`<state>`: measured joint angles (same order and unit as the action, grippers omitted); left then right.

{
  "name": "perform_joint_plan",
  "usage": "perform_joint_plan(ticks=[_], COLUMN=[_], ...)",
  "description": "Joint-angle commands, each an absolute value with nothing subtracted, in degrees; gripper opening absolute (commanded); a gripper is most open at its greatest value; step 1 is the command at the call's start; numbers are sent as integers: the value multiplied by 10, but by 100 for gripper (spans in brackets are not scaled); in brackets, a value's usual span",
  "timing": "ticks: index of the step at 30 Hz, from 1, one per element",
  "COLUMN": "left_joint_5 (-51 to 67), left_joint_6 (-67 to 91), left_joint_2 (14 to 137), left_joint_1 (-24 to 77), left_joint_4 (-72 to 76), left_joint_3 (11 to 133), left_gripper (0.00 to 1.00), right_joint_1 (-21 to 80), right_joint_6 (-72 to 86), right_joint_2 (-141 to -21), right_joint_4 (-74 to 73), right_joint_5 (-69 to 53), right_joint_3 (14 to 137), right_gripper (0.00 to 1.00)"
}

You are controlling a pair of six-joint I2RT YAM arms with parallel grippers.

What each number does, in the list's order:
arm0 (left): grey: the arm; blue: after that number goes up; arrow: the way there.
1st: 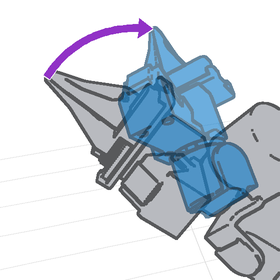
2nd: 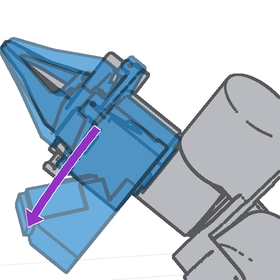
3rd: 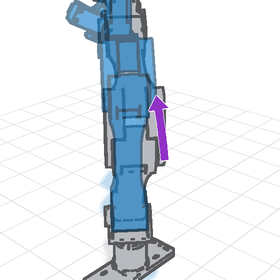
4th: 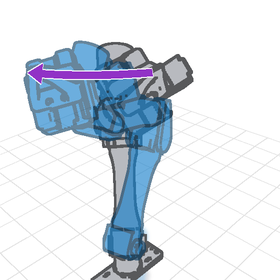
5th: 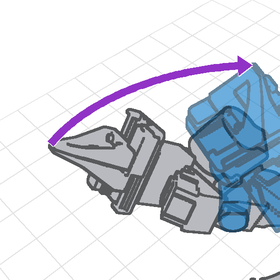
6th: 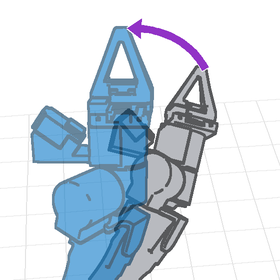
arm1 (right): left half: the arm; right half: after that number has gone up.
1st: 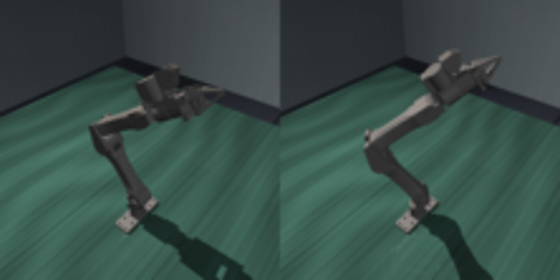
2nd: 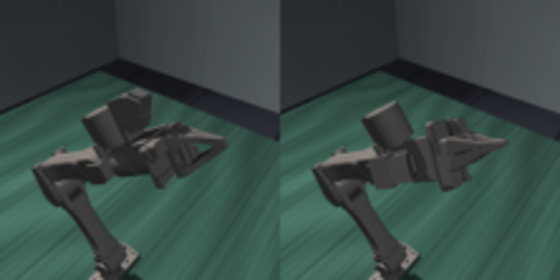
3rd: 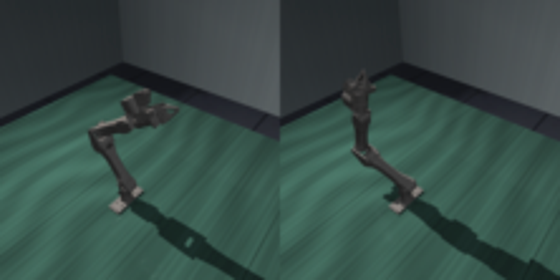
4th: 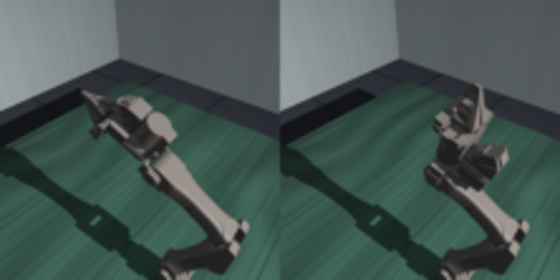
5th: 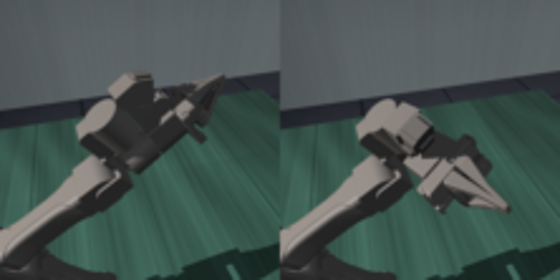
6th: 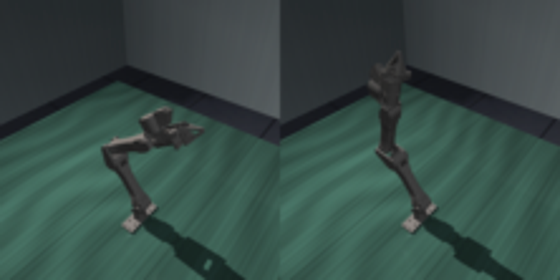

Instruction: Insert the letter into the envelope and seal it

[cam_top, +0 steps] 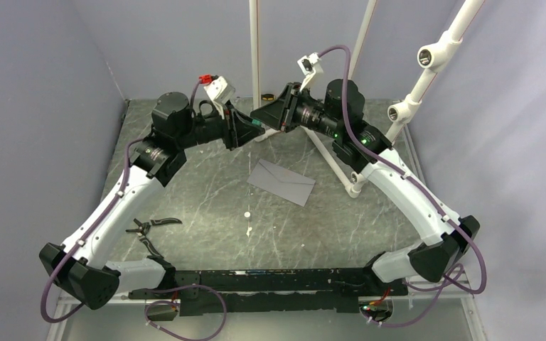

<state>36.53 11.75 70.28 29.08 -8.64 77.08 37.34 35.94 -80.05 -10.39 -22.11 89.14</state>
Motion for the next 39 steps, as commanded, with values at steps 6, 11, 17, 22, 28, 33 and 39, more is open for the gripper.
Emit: perform_joint_plan(ticks=[6, 11, 17, 22, 28, 33, 39], left_joint_5=[529, 623, 531, 463, 446, 405, 364], left_joint_6=[74, 66, 96, 112, 124, 136, 142], left_joint_2=[715, 714, 703, 706, 703, 698, 697], left_joint_1=[292, 292, 292, 292, 292, 292, 291], left_joint_4=[-137, -134, -83, -77, -102, -138, -157], left_joint_3=[824, 830, 802, 795, 800, 815, 817], left_gripper=[3, 2, 2, 2, 28, 63, 60], right_joint_1=[355, 344, 350, 353, 353, 348, 343], right_joint_6=[261, 239, 327, 378, 394, 326, 338], right_joint_2=[-788, -776, -788, -780, -796, -810, -815], right_joint_4=[-11, 81, 65, 62, 87, -15, -3], right_joint_5=[-380, -561, -427, -326, -382, -388, -421], right_joint_3=[889, 859, 862, 824, 823, 876, 869], right_gripper=[0, 0, 16, 7, 0, 0, 0])
